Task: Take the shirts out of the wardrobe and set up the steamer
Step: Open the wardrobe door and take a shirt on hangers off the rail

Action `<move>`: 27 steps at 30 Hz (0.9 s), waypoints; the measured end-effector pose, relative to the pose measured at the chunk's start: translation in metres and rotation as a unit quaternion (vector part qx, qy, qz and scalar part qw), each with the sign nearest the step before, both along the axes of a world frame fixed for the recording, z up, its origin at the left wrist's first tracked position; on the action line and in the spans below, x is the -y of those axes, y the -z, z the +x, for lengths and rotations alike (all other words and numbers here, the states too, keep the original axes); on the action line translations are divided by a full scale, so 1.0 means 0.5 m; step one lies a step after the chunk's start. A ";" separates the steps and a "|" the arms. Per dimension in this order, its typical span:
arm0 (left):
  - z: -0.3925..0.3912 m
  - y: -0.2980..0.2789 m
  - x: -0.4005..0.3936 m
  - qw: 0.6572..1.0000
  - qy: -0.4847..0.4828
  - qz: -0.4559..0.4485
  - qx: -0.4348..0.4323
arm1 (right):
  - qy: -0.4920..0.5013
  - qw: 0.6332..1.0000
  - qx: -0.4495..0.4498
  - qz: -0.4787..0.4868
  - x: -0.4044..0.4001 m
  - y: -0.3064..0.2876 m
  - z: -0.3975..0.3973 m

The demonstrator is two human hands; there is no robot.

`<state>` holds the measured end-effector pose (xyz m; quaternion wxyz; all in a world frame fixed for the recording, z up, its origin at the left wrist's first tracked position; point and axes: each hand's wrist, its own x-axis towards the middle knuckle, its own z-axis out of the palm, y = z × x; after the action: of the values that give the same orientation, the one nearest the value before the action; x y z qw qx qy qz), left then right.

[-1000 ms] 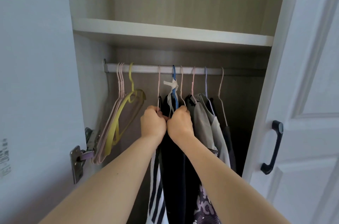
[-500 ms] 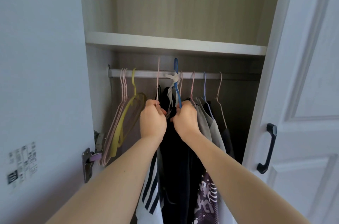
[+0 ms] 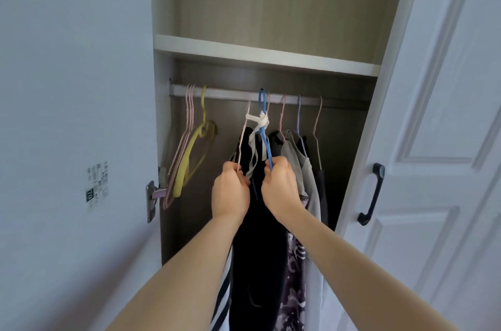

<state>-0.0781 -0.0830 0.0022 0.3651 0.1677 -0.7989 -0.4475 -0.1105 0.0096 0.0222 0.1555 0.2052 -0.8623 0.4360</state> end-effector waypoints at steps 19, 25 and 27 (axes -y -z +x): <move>0.342 0.021 -0.127 0.934 0.145 0.302 -0.122 | 0.009 1.000 0.024 0.013 -0.195 -0.017 0.357; 0.456 0.014 -0.195 0.938 0.154 0.282 -0.131 | 0.040 0.998 0.030 -0.021 -0.257 -0.016 0.503; 0.503 0.011 -0.212 0.939 0.164 0.273 -0.129 | 0.049 0.998 0.023 -0.029 -0.279 -0.018 0.557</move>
<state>0.1735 0.0229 -0.0034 0.3262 0.0685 -0.6084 -0.7203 0.1682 0.1493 0.0314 0.1632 0.1480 -0.8616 0.4574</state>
